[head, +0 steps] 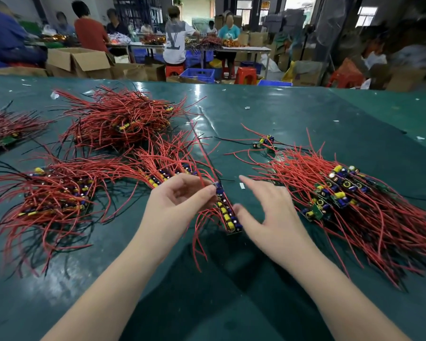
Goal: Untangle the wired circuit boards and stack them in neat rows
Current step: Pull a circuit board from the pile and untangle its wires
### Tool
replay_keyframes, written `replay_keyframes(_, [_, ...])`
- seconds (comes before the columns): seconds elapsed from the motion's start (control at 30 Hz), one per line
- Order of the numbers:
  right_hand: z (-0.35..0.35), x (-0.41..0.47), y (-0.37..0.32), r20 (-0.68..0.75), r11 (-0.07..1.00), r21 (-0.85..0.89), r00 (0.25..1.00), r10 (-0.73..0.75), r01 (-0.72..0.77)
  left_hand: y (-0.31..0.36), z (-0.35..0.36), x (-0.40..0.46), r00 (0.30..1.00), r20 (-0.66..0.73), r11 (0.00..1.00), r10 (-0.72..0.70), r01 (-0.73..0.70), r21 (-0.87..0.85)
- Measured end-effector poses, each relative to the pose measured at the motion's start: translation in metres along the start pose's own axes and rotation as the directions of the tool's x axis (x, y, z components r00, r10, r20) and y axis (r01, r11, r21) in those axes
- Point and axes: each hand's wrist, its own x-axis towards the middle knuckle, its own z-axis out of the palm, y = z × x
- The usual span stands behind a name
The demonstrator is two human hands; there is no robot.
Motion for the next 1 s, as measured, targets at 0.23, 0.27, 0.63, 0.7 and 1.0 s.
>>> replay_keyframes(0.23, [-0.003, -0.004, -0.018, -0.073, 0.854, 0.519, 0.997, 0.031, 0.011, -0.005, 0.003, -0.006, 0.978, 0.106, 0.891, 0.179, -0.207, 0.405])
replay_keyframes(0.27, [-0.003, -0.005, -0.018, -0.108, 0.859, 0.511, 0.994, 0.033, 0.027, -0.005, 0.003, -0.006, 0.971, 0.112, 0.861, 0.210, -0.238, 0.450])
replay_keyframes(0.63, [0.002, -0.011, -0.024, -0.315, 0.932, 0.235, 0.929, -0.196, 0.277, -0.003, 0.007, -0.006, 0.998, -0.029, 0.976, 0.063, -0.056, 0.209])
replay_keyframes(0.7, [0.002, -0.010, -0.023, -0.345, 0.929, 0.215, 0.913, -0.216, 0.301, -0.002, 0.007, -0.004, 0.998, -0.061, 0.997, -0.017, 0.021, 0.076])
replay_keyframes(1.0, [0.002, -0.011, -0.023, -0.287, 0.838, 0.502, 0.955, -0.071, 0.213, -0.004, 0.005, -0.001, 0.979, -0.021, 0.933, -0.202, 0.186, -0.308])
